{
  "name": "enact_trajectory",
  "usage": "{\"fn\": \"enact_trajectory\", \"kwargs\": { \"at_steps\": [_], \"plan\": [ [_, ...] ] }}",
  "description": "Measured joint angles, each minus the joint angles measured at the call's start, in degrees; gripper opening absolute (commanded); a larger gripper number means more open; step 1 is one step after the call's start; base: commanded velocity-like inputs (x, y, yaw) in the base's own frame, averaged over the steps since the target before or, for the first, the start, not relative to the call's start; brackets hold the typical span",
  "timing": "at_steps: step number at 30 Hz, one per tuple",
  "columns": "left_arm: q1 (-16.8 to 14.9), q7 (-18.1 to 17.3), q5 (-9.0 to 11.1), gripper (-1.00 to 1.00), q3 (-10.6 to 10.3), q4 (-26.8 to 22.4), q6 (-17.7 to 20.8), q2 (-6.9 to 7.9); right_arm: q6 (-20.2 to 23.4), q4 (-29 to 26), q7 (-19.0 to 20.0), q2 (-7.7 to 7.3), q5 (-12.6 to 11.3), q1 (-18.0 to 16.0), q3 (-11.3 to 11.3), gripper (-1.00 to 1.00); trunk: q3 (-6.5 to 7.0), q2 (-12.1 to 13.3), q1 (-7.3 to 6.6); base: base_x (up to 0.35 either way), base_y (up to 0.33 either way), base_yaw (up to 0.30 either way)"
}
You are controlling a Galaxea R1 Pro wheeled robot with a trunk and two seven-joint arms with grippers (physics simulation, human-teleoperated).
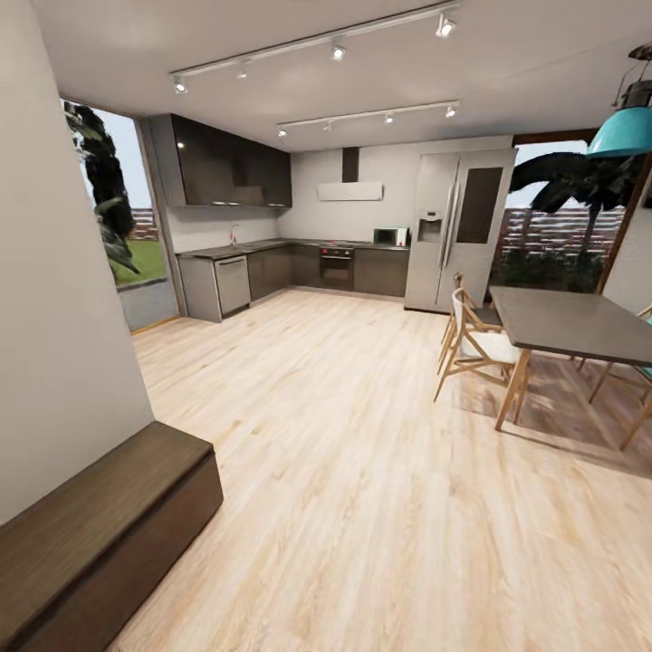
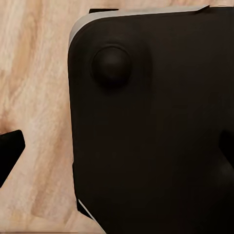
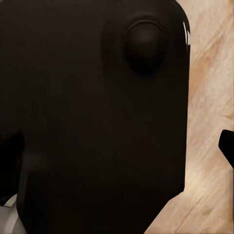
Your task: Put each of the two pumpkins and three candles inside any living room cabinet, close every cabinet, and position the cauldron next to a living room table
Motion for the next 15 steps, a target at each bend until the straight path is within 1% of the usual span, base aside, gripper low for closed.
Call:
{"fn": "enact_trajectory", "kwargs": {
  "at_steps": [5, 15],
  "plan": [
    [0.00, 0.00, 0.00, 1.00, 0.00, 0.00, 0.00, -0.01, 0.00, 0.00, -0.02, 0.04, 0.04, 0.00, 0.00, 1.00, 0.00, 0.01, 0.01, -0.192, 0.000, 0.274],
    [0.00, 0.00, 0.00, 1.00, 0.00, 0.00, 0.00, 0.00, 0.00, 0.00, -0.02, 0.12, 0.09, -0.01, 0.00, 1.00, 0.00, 0.00, 0.01, -0.247, 0.000, 0.275]
  ]
}}
